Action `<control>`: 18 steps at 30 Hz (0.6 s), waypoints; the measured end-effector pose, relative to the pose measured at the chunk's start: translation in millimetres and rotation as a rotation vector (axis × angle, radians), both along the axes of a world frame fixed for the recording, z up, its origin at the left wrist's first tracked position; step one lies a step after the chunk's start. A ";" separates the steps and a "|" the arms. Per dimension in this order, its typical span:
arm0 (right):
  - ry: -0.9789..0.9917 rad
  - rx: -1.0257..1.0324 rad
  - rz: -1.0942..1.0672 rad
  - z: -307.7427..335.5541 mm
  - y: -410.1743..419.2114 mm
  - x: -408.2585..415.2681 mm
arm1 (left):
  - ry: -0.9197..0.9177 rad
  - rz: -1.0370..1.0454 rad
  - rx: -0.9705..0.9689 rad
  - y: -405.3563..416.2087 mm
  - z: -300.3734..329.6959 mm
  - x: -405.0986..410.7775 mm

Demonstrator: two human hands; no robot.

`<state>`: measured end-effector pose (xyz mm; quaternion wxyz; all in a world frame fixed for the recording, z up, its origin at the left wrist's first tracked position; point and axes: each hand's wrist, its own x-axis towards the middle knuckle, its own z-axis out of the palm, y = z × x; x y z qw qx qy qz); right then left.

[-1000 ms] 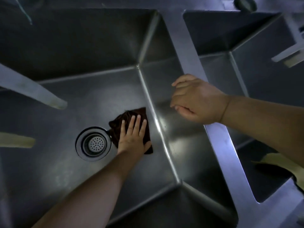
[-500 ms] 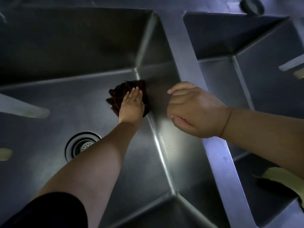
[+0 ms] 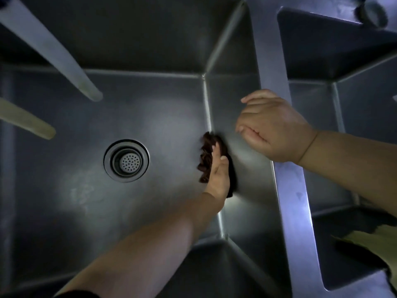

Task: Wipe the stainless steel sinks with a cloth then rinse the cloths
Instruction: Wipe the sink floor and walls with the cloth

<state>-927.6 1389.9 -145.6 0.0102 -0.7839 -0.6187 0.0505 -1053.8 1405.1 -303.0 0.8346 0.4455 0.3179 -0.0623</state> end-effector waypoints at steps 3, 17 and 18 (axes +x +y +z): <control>-0.006 -0.010 -0.008 0.2 -1.4 -0.2 | 0.111 -0.065 -0.081 -16.7 7.9 -23.1; -0.033 0.003 -0.008 -4.3 -6.0 0.2 | 0.064 0.004 0.243 -7.9 8.8 -1.3; -0.039 0.003 -0.007 -4.7 -6.5 -0.1 | 0.070 0.018 0.219 -2.6 7.7 6.6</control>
